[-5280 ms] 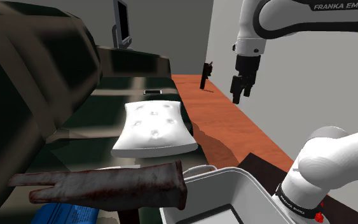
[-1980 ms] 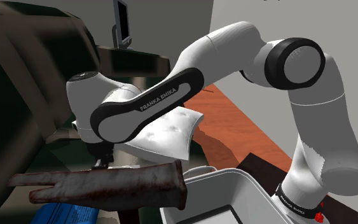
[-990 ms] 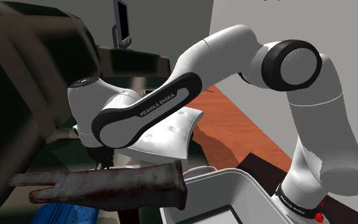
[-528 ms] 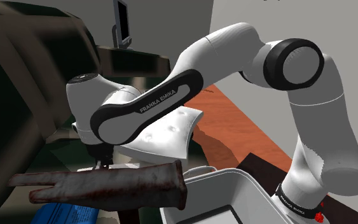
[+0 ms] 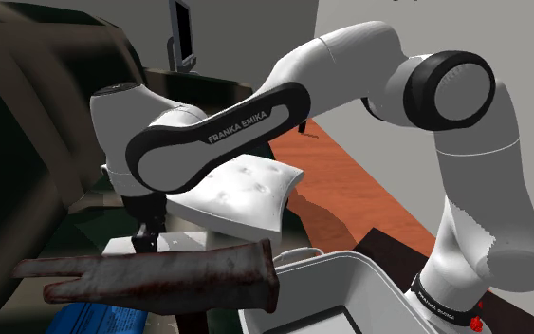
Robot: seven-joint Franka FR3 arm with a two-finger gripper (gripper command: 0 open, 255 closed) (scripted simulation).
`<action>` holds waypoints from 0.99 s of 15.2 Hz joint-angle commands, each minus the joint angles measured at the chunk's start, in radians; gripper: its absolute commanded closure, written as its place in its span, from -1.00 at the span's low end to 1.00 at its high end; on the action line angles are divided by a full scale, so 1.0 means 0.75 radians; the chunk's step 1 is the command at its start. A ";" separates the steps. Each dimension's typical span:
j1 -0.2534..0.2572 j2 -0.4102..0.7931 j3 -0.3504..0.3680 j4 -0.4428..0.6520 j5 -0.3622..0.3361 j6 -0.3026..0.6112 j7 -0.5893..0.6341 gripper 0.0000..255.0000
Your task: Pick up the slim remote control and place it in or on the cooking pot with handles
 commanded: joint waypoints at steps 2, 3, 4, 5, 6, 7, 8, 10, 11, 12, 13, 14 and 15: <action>-0.001 -0.018 0.005 0.028 0.009 -0.044 -0.006 1.00; -0.001 -0.022 0.006 0.039 0.012 -0.059 -0.008 1.00; -0.001 -0.027 0.008 0.050 0.014 -0.074 -0.010 1.00; -0.001 -0.032 0.009 0.062 0.017 -0.090 -0.012 1.00; 0.000 -0.036 0.010 0.074 0.019 -0.106 -0.014 1.00; 0.000 -0.040 0.012 0.086 0.022 -0.122 -0.016 1.00; 0.001 -0.043 0.013 0.099 0.024 -0.138 -0.017 1.00; 0.002 -0.049 0.015 0.126 0.028 -0.170 -0.021 1.00; 0.003 -0.052 0.016 0.141 0.029 -0.187 -0.022 1.00; 0.004 -0.054 0.017 0.155 0.031 -0.203 -0.024 1.00; 0.005 -0.056 0.018 0.170 0.032 -0.220 -0.025 1.00; 0.006 -0.058 0.018 0.186 0.034 -0.237 -0.026 1.00; 0.008 -0.059 0.019 0.202 0.035 -0.254 -0.028 1.00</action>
